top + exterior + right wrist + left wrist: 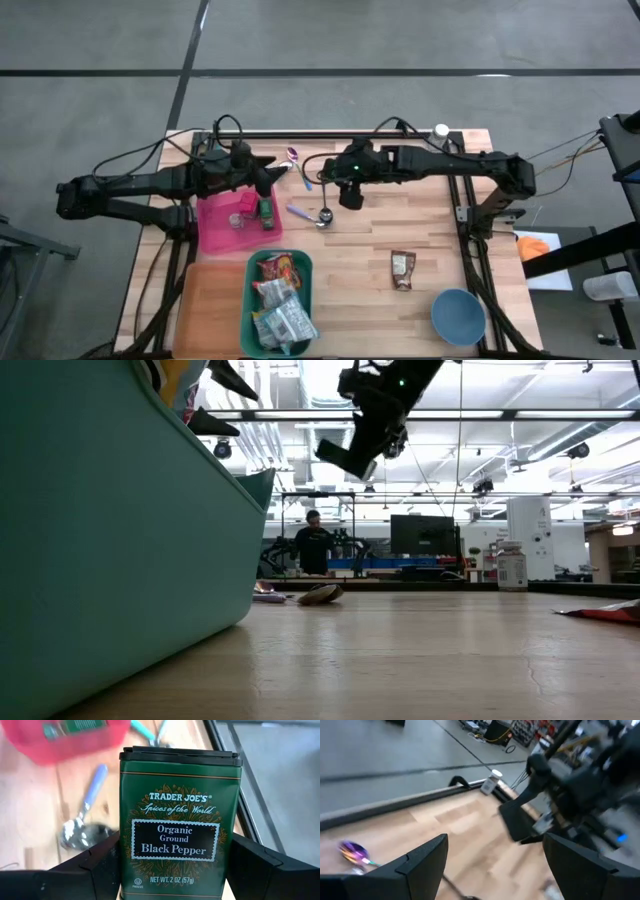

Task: Pick & Place Food Item
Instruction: Put the green seasoning can into the pink bin

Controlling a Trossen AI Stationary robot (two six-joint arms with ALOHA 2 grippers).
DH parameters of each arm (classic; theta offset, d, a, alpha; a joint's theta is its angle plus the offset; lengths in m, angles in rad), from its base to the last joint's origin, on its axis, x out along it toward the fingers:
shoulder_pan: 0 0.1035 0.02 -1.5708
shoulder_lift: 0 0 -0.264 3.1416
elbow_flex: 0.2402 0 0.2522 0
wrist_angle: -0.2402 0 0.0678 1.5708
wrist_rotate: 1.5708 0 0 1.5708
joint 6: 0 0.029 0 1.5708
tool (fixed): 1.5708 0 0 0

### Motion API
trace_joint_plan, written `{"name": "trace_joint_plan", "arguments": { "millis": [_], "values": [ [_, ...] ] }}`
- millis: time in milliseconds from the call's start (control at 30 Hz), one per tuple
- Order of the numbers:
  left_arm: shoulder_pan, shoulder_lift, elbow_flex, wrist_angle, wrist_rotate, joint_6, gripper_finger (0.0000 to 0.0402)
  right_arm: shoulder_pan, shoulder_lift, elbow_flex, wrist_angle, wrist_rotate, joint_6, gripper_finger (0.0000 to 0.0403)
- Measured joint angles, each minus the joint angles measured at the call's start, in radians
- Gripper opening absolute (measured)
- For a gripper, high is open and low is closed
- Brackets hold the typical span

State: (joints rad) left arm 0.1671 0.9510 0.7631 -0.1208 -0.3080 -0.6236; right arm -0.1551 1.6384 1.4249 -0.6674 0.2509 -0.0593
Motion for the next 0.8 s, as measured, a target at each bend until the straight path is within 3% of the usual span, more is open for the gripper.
{"name": "trace_joint_plan", "arguments": {
  "millis": [133, 333, 800],
  "values": [
    [0.001, 0.001, 0.003, -0.01, 0.042, -0.278, 0.0329, 0.0, 0.024, 0.009, -0.035, 0.018, -0.001, 0.0278],
    [0.025, 0.002, 0.003, -0.015, 0.232, -0.596, 0.0329, 0.0, 0.025, 0.003, -0.03, 0.018, -0.016, 0.0278],
    [0.031, 0.127, 0.026, -0.029, 0.256, -0.635, 0.0329, 0.046, 0.024, 0.045, 0.011, -0.009, -0.091, 0.0278]
  ]
}}
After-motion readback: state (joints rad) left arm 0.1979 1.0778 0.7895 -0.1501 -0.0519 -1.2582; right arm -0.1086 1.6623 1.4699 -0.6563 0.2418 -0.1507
